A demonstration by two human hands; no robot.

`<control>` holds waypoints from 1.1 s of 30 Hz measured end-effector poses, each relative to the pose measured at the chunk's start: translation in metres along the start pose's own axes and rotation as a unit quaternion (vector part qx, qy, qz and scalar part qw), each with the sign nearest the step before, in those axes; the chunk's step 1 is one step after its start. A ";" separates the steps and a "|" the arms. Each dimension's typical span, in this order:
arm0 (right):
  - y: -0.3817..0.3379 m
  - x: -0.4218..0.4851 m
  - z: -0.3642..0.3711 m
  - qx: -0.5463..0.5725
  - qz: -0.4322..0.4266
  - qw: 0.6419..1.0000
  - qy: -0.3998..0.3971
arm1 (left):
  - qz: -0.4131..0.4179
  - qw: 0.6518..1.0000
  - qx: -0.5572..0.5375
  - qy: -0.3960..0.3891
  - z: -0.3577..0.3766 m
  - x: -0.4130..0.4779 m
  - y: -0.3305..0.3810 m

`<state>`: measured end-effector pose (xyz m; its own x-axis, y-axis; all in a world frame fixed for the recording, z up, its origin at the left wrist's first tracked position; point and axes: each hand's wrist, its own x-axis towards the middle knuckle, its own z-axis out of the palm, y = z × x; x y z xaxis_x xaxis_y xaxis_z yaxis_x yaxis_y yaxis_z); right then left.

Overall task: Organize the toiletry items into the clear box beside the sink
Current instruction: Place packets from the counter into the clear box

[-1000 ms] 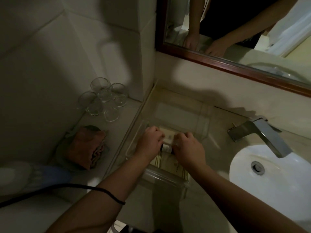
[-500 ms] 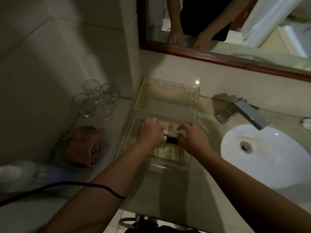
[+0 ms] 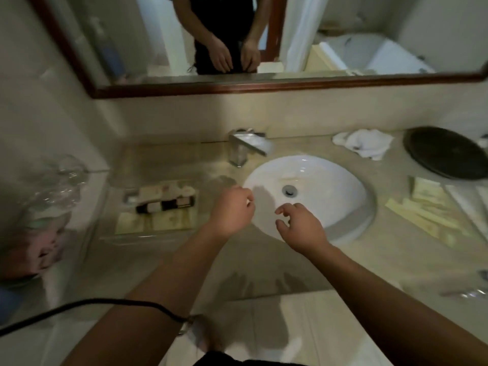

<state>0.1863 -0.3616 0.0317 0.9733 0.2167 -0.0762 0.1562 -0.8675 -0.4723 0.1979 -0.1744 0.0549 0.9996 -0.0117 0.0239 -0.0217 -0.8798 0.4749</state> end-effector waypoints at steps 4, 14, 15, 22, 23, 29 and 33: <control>0.088 -0.049 -0.048 0.005 0.055 0.998 0.040 | 0.054 0.997 -0.026 -0.052 0.056 -0.006 0.097; 0.247 -0.097 -0.134 0.004 0.184 0.979 0.087 | 0.170 0.973 -0.037 -0.154 0.151 0.033 0.264; 0.260 -0.092 -0.141 0.002 0.193 0.977 0.088 | 0.174 0.971 -0.041 -0.162 0.160 0.044 0.275; 0.336 -0.061 -0.185 -0.014 0.247 0.966 0.078 | 0.174 0.961 -0.048 -0.212 0.220 0.109 0.342; 0.346 -0.057 -0.190 -0.015 0.256 0.963 0.077 | 0.176 0.958 -0.048 -0.222 0.227 0.115 0.348; 0.384 -0.040 -0.202 0.010 0.288 0.955 0.070 | 0.161 0.956 -0.044 -0.243 0.257 0.144 0.363; 0.403 -0.020 -0.204 0.024 0.286 0.957 0.052 | 0.147 0.959 -0.064 -0.234 0.268 0.157 0.370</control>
<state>0.2646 -0.8070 0.0223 0.9091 -0.3351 -0.2476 -0.4123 -0.8092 -0.4187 0.3512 -0.6291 -0.0012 0.8474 -0.4880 -0.2092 -0.2750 -0.7404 0.6133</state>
